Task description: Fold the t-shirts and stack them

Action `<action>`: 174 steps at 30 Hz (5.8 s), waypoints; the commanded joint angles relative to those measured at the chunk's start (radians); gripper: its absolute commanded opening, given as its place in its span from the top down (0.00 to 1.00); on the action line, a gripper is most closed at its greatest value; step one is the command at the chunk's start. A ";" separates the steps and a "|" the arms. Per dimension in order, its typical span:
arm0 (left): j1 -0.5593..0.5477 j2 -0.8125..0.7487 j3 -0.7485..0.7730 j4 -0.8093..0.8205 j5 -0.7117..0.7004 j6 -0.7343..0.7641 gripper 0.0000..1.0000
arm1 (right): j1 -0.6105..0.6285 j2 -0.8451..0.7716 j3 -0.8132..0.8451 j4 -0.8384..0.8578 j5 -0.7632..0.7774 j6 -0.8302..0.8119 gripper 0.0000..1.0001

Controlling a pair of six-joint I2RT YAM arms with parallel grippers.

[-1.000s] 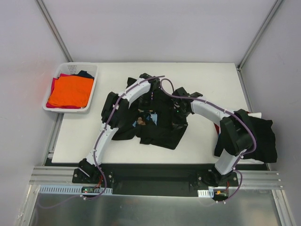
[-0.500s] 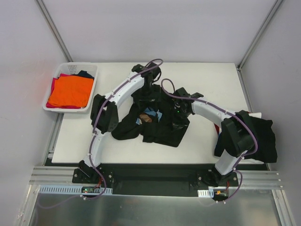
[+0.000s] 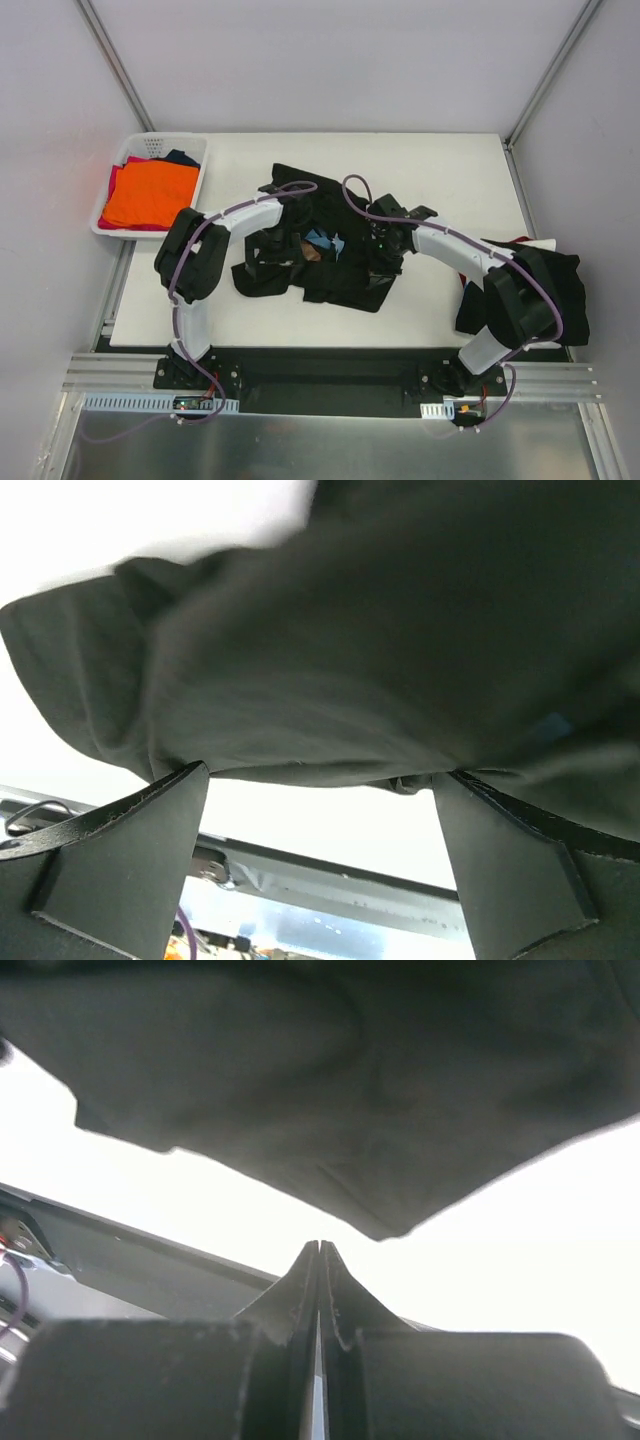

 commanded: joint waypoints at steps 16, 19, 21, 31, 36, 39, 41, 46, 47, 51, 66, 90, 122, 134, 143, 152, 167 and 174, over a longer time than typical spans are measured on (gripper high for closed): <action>0.092 -0.140 0.216 -0.068 -0.107 -0.001 0.05 | 0.001 -0.066 -0.007 -0.073 0.035 -0.030 0.99; 0.092 -0.172 0.309 -0.123 -0.135 -0.015 0.02 | 0.001 -0.039 0.034 -0.078 0.026 -0.036 0.99; 0.094 -0.158 0.381 -0.154 -0.153 -0.015 0.01 | 0.003 -0.024 0.053 -0.081 0.017 -0.038 0.99; 0.196 0.044 0.458 -0.025 -0.052 0.068 0.01 | 0.000 0.076 0.209 -0.132 -0.001 -0.097 0.99; 0.281 0.107 0.512 0.015 0.038 0.113 0.01 | 0.000 0.127 0.297 -0.153 -0.057 -0.137 0.99; 0.328 0.136 0.558 0.021 0.051 0.157 0.01 | -0.003 0.150 0.346 -0.167 -0.067 -0.143 0.99; 0.351 0.183 0.592 0.019 0.057 0.192 0.02 | -0.005 0.171 0.387 -0.182 -0.080 -0.145 0.99; 0.381 0.254 0.580 0.071 0.187 0.203 0.01 | -0.019 0.282 0.508 -0.260 -0.094 -0.186 0.99; 0.379 0.260 0.566 0.090 0.215 0.205 0.01 | -0.028 0.292 0.543 -0.271 -0.092 -0.194 0.99; 0.370 0.247 0.495 0.182 0.339 0.209 0.01 | -0.065 0.335 0.579 -0.279 -0.118 -0.219 0.99; 0.333 0.136 0.311 0.222 0.457 0.262 0.02 | -0.109 0.518 0.783 -0.287 -0.204 -0.191 0.99; 0.315 0.206 0.748 -0.172 -0.022 0.308 0.74 | -0.083 0.616 0.547 -0.112 -0.244 -0.139 0.99; 0.266 0.110 0.414 0.044 0.304 0.242 0.72 | -0.195 0.382 0.174 -0.083 0.005 0.012 0.99; 0.210 0.110 0.498 0.042 0.278 0.248 0.69 | -0.188 0.264 0.171 0.026 -0.121 -0.040 0.81; 0.062 0.139 0.572 0.053 0.296 0.259 0.01 | -0.186 0.208 0.367 0.000 -0.161 -0.068 0.43; 0.045 0.190 0.445 0.161 0.253 0.255 0.09 | -0.189 0.138 0.386 -0.067 -0.098 -0.102 0.44; 0.048 0.349 0.682 0.188 0.219 0.239 0.07 | -0.192 0.033 0.271 -0.112 -0.058 -0.117 0.44; 0.054 0.346 0.652 0.181 0.163 0.239 0.89 | -0.191 0.058 0.289 -0.107 -0.075 -0.111 0.44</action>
